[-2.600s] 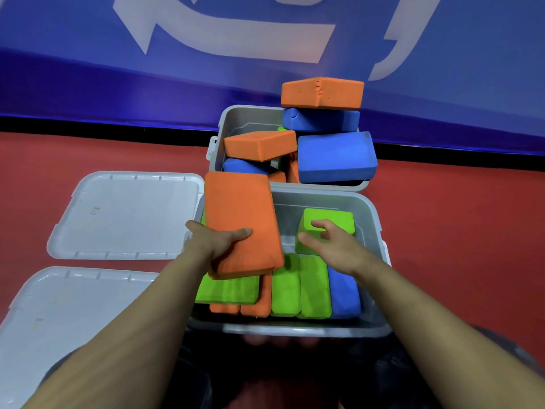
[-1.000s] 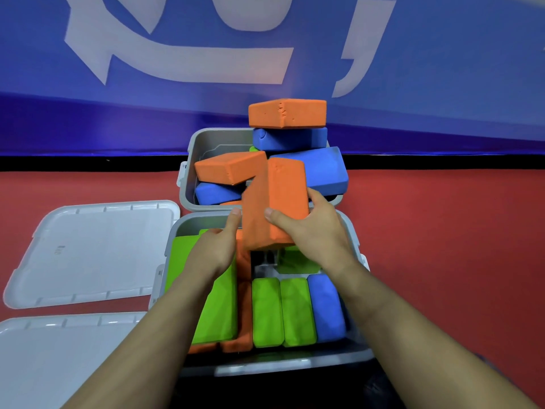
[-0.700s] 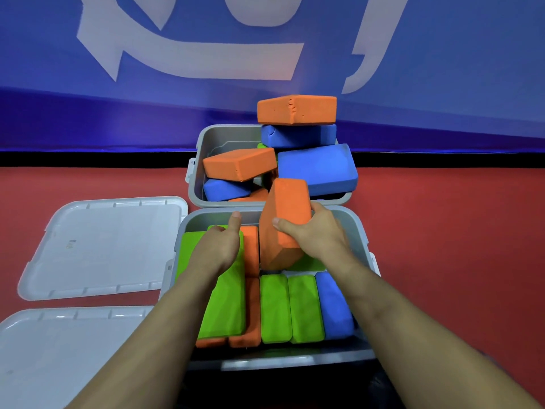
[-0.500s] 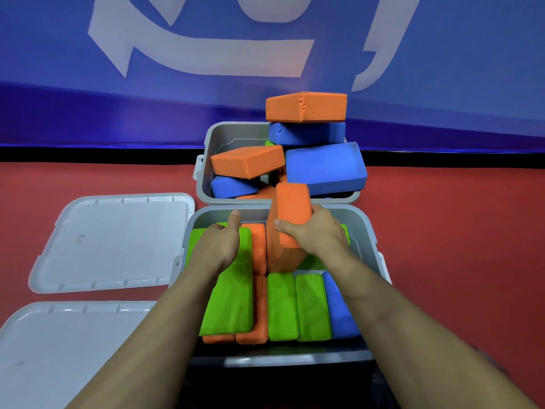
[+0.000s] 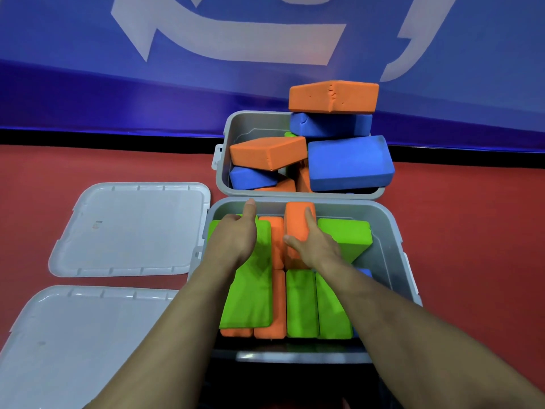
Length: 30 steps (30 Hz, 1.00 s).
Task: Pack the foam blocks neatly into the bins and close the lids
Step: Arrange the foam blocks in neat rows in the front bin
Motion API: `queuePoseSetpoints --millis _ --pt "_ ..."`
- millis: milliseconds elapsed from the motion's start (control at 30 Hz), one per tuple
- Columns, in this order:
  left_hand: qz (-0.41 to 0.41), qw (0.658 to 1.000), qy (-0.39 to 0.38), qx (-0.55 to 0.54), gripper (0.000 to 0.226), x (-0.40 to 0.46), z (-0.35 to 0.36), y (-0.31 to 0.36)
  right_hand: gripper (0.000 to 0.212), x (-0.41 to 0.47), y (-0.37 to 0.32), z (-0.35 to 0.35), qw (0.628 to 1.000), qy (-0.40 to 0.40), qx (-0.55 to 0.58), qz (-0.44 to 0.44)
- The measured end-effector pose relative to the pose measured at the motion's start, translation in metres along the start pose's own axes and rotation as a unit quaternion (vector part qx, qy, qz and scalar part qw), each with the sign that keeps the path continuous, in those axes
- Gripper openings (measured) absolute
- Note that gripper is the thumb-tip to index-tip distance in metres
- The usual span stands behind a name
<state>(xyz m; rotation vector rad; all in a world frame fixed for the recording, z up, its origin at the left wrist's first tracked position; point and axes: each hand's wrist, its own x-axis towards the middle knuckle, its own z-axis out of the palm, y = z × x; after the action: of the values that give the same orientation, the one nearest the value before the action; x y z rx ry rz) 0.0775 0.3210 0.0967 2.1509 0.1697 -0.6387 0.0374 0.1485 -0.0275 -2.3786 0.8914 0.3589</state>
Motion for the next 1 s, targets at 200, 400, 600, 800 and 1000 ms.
queuePoseSetpoints --millis 200,400,600,800,1000 --pt "0.012 0.999 -0.003 -0.032 0.044 -0.004 -0.005 0.010 0.094 0.034 0.020 0.047 0.999 -0.045 -0.026 0.004" --pt "0.008 0.998 -0.008 -0.057 0.044 -0.001 0.000 0.016 0.090 0.047 0.034 0.068 0.999 -0.006 -0.034 -0.012" --pt "0.020 0.999 -0.019 -0.033 0.047 -0.005 0.006 0.017 0.093 0.047 0.036 0.073 1.000 -0.008 -0.018 0.000" --pt "0.041 0.998 -0.007 -0.036 0.041 -0.004 0.007 0.020 0.093 0.041 0.033 0.060 0.991 -0.037 -0.127 -0.018" --pt "0.045 0.999 -0.024 -0.017 0.047 -0.009 0.012 0.028 0.069 0.068 0.062 -0.012 0.944 0.094 -0.275 -0.155"
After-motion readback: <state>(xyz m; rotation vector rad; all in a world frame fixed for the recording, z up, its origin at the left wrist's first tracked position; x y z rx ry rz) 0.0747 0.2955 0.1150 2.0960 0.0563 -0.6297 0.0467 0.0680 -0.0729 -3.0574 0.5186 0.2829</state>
